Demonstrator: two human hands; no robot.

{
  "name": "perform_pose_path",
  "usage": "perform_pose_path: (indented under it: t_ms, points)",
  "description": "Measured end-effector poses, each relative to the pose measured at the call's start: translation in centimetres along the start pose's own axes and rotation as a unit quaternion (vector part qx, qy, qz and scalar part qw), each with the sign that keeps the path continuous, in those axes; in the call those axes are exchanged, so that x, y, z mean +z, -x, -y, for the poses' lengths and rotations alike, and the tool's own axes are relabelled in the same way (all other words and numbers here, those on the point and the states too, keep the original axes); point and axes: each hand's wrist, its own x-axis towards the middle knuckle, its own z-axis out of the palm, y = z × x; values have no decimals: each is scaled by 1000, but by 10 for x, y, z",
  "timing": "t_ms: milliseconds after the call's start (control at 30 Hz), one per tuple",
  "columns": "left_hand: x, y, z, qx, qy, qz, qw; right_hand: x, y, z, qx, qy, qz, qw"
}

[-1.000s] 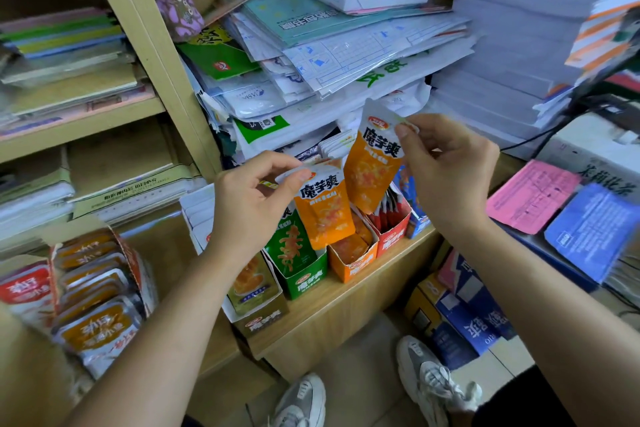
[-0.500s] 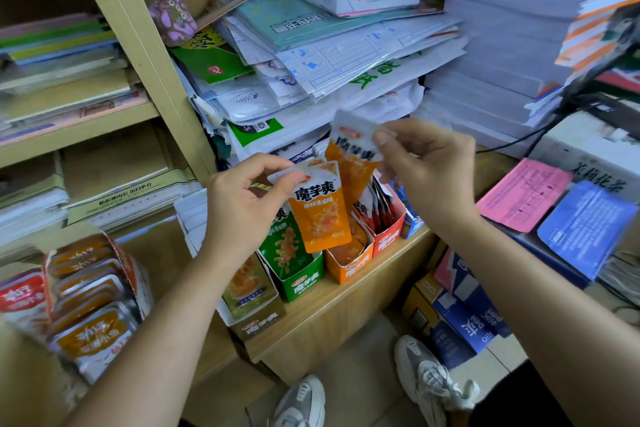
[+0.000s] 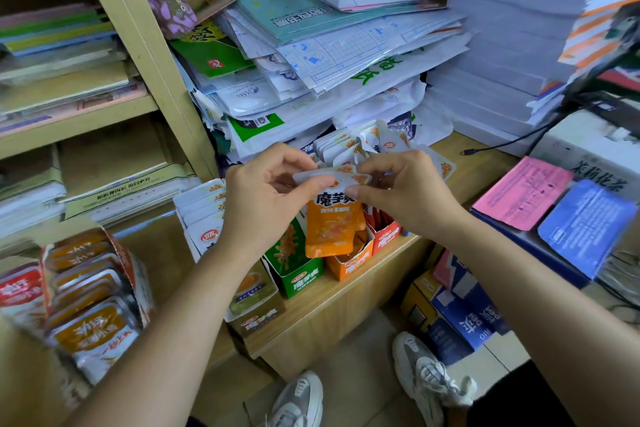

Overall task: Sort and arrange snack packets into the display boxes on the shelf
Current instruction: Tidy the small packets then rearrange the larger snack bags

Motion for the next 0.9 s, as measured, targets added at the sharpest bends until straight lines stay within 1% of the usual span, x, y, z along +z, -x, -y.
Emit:
perform_pose_path:
  t_ms: [67,133,167,233,300,367,467,567,633,767,900]
  points:
    - [-4,-3,4,-20,28,33,999,-9,6,-1,-11,44,-11,999]
    - [-10,-6,18,-51,32,30,998,-20,14,-5,5,58,-7,998]
    - [-11,-8,27,-64,11,27,998,-25,18,-6,17,46,-1,999]
    - [-11,-9,42,-74,-66,39,994,-33,27,-9,36,4,3,999]
    - [-7,-9,51,-65,-158,63,983,-40,32,-14,57,-49,1,997]
    - [-3,-11,55,-43,-231,70,969,-43,33,-20,72,-79,-1,994]
    - [4,-15,60,-19,-288,71,955,-42,30,-27,80,-60,-5,995]
    - [10,-20,62,-33,-330,81,940,-41,24,-29,70,-60,-37,995]
    - [12,-26,61,-65,-333,87,937,-38,20,-28,67,-59,-68,994]
    - [9,-38,59,-132,-266,68,953,-22,11,-24,54,4,-104,993]
    - [7,-44,62,-172,-208,83,959,-2,-2,-17,37,45,-150,987]
